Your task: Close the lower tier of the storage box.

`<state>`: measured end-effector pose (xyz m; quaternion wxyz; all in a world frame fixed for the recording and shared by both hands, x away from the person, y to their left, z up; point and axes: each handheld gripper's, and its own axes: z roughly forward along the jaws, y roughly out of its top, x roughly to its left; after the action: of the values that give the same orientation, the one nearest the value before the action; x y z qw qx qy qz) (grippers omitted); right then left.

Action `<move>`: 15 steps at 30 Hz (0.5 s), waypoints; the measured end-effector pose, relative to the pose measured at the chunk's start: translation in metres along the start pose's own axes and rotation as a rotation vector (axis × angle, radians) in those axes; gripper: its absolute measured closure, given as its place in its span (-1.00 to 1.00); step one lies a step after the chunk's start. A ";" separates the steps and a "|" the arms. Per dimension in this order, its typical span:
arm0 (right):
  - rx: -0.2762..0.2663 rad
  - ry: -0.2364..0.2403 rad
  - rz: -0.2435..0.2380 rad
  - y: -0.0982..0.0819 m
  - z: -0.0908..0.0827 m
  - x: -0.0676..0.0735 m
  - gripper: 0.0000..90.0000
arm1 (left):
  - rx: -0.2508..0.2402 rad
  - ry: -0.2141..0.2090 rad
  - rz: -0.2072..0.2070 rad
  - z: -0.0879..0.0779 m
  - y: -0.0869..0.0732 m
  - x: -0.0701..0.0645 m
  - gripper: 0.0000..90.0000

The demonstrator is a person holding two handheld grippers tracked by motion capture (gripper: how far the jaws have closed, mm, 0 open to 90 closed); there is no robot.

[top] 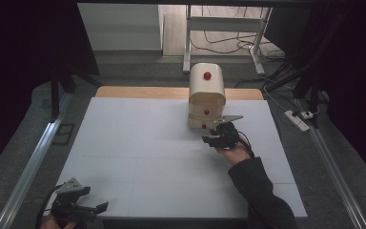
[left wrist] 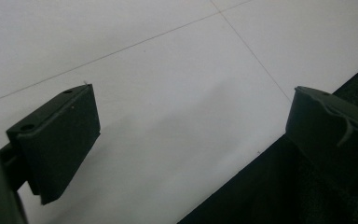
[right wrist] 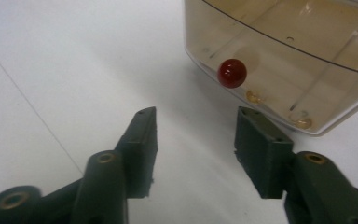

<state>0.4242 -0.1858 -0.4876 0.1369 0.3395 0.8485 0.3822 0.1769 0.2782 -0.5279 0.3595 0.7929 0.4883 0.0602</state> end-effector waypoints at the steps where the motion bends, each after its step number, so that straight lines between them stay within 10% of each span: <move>1: -0.002 0.000 0.000 0.000 0.000 0.001 -0.01 | 0.000 0.000 0.000 0.000 0.000 0.000 -0.93; 15: 0.014 -0.001 -0.002 -0.002 -0.001 0.008 -0.45 | 0.000 -0.001 0.000 0.000 0.000 0.000 -0.93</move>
<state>0.4171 -0.1822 -0.4879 0.1353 0.3397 0.8514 0.3761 0.1770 0.2783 -0.5279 0.3598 0.7929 0.4883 0.0596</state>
